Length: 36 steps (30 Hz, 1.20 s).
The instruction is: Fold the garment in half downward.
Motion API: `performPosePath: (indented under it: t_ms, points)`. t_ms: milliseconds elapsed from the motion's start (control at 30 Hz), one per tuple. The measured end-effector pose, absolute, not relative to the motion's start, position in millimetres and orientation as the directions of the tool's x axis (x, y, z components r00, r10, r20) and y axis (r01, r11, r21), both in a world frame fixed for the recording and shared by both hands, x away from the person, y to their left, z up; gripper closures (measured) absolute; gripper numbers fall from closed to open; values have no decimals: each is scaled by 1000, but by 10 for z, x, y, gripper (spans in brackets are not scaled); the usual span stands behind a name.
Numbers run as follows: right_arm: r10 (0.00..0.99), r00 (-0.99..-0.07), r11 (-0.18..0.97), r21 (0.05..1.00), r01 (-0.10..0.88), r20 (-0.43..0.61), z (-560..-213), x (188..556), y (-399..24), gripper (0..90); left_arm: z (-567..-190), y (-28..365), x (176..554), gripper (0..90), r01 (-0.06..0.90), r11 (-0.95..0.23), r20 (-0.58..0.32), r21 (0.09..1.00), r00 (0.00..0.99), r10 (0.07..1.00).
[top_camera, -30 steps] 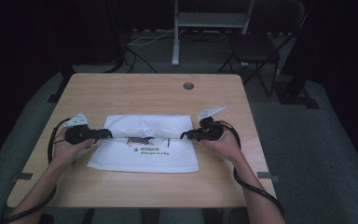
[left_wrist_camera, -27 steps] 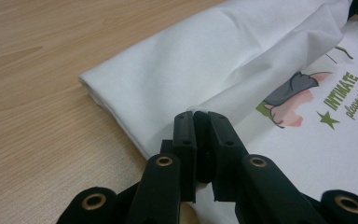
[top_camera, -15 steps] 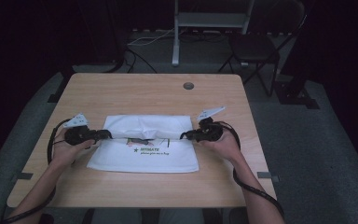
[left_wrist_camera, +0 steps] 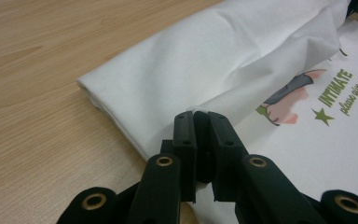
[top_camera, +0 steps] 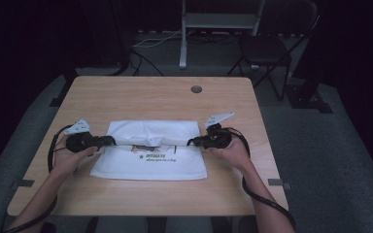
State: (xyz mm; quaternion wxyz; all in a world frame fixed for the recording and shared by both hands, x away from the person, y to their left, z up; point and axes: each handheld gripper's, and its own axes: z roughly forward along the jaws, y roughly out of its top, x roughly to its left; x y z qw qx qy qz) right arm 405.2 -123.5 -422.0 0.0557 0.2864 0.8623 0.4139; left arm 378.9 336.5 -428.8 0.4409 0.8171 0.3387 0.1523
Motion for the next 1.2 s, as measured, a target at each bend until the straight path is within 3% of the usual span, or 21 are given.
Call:
performPosePath:
  t_ms: [1200]
  points:
    - [512,-848,521,736,432,136,-4231,3912,-1230,812,-4232,3351,3640,827,405,-424,-27,810,748,663]
